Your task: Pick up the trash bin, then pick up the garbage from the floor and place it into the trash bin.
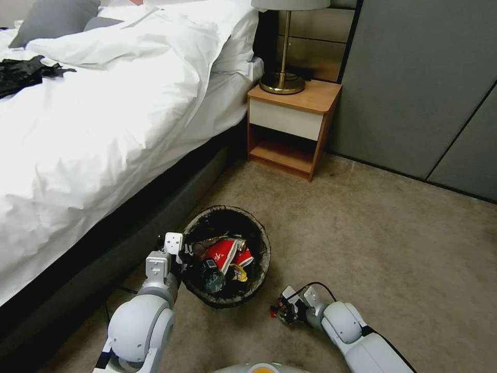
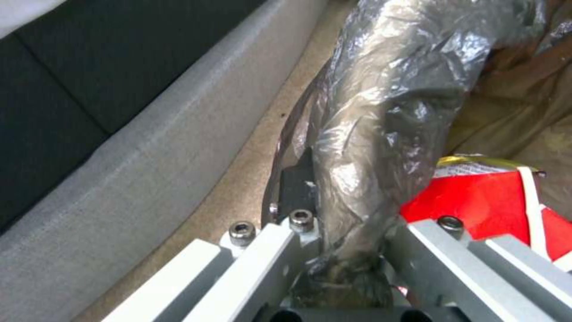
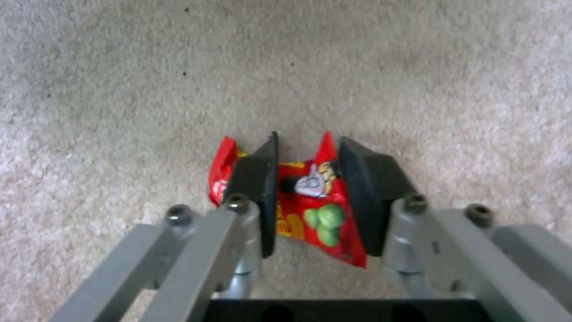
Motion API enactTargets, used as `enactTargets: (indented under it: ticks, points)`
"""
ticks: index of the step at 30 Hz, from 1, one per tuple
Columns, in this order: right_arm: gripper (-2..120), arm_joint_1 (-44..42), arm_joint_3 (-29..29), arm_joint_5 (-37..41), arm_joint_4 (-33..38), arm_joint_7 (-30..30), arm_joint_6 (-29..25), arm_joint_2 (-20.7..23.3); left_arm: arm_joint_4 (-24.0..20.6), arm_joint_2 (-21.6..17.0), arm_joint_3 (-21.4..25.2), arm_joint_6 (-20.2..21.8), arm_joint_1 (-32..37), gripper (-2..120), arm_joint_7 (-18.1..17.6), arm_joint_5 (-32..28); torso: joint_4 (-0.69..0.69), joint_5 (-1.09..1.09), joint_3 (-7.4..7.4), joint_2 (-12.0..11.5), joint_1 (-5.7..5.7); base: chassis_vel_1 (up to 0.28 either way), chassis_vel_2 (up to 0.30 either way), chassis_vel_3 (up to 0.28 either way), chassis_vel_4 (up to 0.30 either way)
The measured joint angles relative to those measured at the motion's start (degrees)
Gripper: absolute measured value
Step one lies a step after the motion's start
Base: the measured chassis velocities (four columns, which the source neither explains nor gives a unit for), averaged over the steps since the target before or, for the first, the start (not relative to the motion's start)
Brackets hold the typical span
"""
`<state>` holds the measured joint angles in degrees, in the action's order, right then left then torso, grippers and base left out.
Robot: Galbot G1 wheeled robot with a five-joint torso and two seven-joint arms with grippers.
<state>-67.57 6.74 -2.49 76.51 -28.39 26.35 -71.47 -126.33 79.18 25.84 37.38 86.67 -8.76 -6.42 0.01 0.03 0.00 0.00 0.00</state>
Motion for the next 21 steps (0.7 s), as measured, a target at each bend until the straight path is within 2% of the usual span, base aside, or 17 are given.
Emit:
enactTargets:
  ticks: [8,21]
  points:
    - [0,0.04,0.67,0.19,0.0,-0.06,0.17,-0.02,0.0,-0.09,-0.09,0.05,-0.13,0,0.05,-0.01,0.0,0.02,0.01,-0.01,0.0,0.0,0.0,0.0,0.0]
    - [0,0.65,1.15,0.82,-0.53,0.8,0.18,-0.16,0.04,-0.16,0.01,0.05,-0.09,0,0.11,0.0,0.0,0.0,0.01,-0.01,0.0,0.0,0.0,0.0,0.0]
